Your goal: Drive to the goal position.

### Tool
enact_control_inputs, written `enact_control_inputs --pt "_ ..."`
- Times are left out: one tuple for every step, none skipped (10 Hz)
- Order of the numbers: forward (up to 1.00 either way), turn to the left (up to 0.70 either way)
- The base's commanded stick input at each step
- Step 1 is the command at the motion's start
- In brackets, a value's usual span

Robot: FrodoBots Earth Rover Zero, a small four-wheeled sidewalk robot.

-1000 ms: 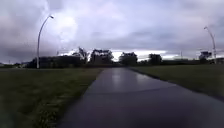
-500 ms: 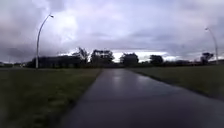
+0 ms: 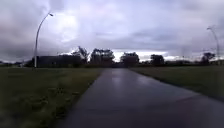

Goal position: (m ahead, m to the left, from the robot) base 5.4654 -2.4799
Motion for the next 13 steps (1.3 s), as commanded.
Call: enact_control_inputs --pt "0.7 0.0" --pt "0.7 0.0" --pt "0.7 0.0" --pt "0.7 0.0" --pt "0.7 0.0" --pt "0.7 0.0" --pt "0.7 0.0" --pt "0.7 0.0" --pt "0.7 0.0" --pt "0.7 0.0" --pt "0.7 0.0" --pt "0.7 0.0" --pt "0.7 0.0"
